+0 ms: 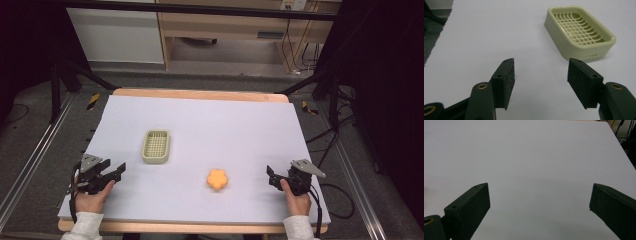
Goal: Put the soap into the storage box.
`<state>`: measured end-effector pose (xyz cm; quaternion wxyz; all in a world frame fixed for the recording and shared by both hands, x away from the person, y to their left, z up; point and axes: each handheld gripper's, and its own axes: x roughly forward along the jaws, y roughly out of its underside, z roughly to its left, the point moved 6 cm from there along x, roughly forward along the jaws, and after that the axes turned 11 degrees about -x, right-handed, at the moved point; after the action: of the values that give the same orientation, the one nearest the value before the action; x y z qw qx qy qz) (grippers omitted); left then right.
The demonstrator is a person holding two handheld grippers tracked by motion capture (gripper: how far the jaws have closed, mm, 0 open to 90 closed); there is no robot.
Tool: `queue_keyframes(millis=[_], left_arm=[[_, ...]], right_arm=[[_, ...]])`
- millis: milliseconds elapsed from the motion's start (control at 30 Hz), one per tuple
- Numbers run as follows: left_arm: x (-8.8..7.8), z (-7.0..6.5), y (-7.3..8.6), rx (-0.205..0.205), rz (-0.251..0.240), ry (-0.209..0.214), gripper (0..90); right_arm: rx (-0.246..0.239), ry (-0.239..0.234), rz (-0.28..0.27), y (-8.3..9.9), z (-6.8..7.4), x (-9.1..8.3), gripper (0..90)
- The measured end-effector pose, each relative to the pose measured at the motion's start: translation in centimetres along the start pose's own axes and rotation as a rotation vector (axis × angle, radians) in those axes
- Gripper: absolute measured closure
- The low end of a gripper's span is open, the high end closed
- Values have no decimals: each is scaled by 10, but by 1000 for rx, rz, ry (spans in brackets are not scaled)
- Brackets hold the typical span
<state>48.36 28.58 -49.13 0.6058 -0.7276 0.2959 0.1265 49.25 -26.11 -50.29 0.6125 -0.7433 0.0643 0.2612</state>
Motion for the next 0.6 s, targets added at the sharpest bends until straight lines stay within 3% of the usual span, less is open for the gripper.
queue_keyframes(millis=[300,600], left_arm=[[-1,-12,0,0,9,35,356],[1,-33,-1,32,21,92,322]], right_arm=[[-15,14,10,1,1,1,30],[-27,29,20,2,0,1,40]])
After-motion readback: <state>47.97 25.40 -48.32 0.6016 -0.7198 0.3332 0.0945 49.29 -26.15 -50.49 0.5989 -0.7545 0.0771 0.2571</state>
